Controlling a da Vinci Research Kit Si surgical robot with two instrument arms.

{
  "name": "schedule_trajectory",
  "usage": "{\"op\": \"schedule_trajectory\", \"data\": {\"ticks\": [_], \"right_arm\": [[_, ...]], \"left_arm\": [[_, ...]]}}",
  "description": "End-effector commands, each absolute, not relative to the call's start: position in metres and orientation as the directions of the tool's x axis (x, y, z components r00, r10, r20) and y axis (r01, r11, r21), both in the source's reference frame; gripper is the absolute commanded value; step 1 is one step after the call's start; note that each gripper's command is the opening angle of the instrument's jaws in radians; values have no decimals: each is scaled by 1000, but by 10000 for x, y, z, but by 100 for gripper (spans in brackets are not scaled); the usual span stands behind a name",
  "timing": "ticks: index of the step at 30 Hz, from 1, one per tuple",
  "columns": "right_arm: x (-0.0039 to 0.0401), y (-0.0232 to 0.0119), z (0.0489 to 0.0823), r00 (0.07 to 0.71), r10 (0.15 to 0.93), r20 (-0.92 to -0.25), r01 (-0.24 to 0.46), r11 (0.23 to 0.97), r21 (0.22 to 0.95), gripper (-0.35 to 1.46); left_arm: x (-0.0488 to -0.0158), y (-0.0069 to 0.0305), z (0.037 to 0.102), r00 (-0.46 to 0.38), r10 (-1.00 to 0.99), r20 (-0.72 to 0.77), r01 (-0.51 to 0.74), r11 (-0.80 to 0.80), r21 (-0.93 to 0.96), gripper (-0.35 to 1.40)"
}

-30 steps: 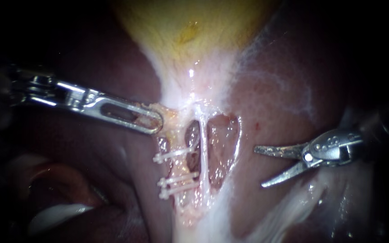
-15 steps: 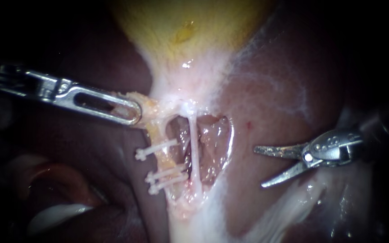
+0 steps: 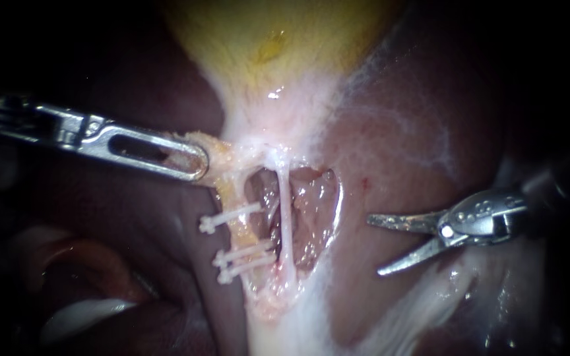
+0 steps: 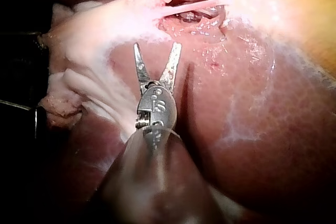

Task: Go to the cutting position left tube

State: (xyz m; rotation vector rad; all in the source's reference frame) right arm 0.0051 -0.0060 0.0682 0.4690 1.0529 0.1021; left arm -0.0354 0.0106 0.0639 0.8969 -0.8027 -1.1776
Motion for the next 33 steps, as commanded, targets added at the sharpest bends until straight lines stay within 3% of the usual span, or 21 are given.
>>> {"op": "schedule_trajectory", "data": {"ticks": [1,11,21,33], "right_arm": [[54,-61,683,502,307,-809,138,895,425,138],[82,-61,682,512,399,-760,88,856,509,130],[118,-58,688,523,483,-702,83,791,606,113],[163,-75,713,555,489,-673,122,752,647,104]], "left_arm": [[-354,105,640,203,-977,60,413,140,900,-35],[-356,104,640,201,-978,60,414,141,899,-35],[-358,103,639,200,-978,60,415,141,899,-35],[-359,101,637,199,-978,60,417,140,898,-35]]}}
